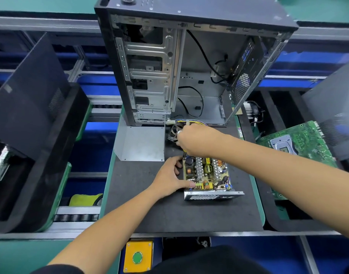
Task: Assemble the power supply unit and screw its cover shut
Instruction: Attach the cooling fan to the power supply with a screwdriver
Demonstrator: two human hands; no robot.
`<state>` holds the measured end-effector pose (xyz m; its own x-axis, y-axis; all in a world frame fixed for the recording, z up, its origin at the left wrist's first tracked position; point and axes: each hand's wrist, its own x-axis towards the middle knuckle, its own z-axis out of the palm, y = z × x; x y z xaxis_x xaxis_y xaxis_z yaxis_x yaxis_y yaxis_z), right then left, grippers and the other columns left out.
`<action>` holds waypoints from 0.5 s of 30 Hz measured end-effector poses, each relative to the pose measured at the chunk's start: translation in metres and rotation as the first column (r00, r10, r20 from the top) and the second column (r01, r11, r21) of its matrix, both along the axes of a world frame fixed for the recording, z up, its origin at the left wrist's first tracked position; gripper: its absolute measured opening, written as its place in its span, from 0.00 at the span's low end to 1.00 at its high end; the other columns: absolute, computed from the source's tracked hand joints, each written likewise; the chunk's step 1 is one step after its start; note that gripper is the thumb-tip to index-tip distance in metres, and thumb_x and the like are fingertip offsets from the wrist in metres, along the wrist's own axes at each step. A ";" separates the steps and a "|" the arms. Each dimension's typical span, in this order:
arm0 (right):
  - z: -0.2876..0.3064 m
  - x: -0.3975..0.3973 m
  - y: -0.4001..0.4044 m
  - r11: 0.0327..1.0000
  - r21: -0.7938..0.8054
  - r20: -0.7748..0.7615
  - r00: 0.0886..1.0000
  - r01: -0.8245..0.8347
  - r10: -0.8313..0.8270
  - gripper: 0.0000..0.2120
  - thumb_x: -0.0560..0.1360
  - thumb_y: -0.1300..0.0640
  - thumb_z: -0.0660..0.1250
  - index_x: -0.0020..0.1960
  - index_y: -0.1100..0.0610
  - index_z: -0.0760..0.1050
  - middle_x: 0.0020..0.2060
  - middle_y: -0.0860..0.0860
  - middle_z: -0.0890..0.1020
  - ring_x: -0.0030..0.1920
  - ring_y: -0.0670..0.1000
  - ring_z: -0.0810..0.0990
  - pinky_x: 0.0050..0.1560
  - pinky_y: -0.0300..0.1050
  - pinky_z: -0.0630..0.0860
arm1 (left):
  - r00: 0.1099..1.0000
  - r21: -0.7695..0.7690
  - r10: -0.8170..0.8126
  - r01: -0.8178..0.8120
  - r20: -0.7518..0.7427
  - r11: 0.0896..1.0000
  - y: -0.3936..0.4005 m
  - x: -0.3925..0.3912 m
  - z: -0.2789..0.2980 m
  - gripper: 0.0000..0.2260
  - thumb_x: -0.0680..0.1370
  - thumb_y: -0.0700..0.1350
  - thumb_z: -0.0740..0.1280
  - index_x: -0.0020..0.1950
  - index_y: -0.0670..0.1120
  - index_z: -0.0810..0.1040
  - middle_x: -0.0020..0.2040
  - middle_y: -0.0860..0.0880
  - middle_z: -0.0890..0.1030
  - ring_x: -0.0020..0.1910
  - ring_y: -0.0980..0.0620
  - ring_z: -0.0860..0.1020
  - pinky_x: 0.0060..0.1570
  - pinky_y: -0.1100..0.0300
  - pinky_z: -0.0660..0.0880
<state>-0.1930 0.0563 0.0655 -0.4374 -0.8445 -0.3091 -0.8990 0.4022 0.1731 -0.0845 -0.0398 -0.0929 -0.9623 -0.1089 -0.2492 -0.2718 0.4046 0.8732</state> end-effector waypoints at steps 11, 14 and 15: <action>0.005 -0.001 0.007 1.000 -0.016 0.143 0.990 0.009 -0.006 0.09 0.72 0.62 0.66 0.52 0.60 0.72 0.49 0.56 0.72 0.35 0.51 0.69 0.32 0.44 0.63 | 1.000 0.013 0.014 -0.014 0.005 1.000 0.001 0.001 0.000 0.46 0.53 0.64 0.79 0.68 0.54 0.67 0.50 0.58 0.72 0.41 0.61 0.70 0.39 0.69 0.69; 0.005 -0.001 0.000 1.000 -0.018 0.067 0.998 0.009 -0.008 0.04 0.76 0.61 0.64 0.42 0.59 0.72 0.39 0.56 0.76 0.35 0.54 0.72 0.35 0.46 0.66 | 1.000 0.017 0.014 -0.014 0.014 1.000 0.001 0.001 0.001 0.48 0.53 0.65 0.78 0.69 0.54 0.66 0.50 0.59 0.72 0.42 0.60 0.71 0.41 0.66 0.69; 0.004 0.000 0.000 1.000 -0.024 0.050 0.999 0.004 -0.003 0.10 0.78 0.59 0.63 0.38 0.58 0.69 0.36 0.56 0.75 0.33 0.54 0.71 0.34 0.46 0.66 | 1.000 0.013 0.009 -0.009 0.013 1.000 0.001 0.001 0.002 0.48 0.53 0.66 0.78 0.69 0.55 0.66 0.51 0.59 0.71 0.42 0.60 0.71 0.41 0.66 0.69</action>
<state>-0.1932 0.0561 0.0696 -0.4246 -0.8507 -0.3098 -0.9050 0.4087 0.1180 -0.0837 -0.0390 -0.0910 -0.9581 -0.1139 -0.2626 -0.2863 0.3905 0.8750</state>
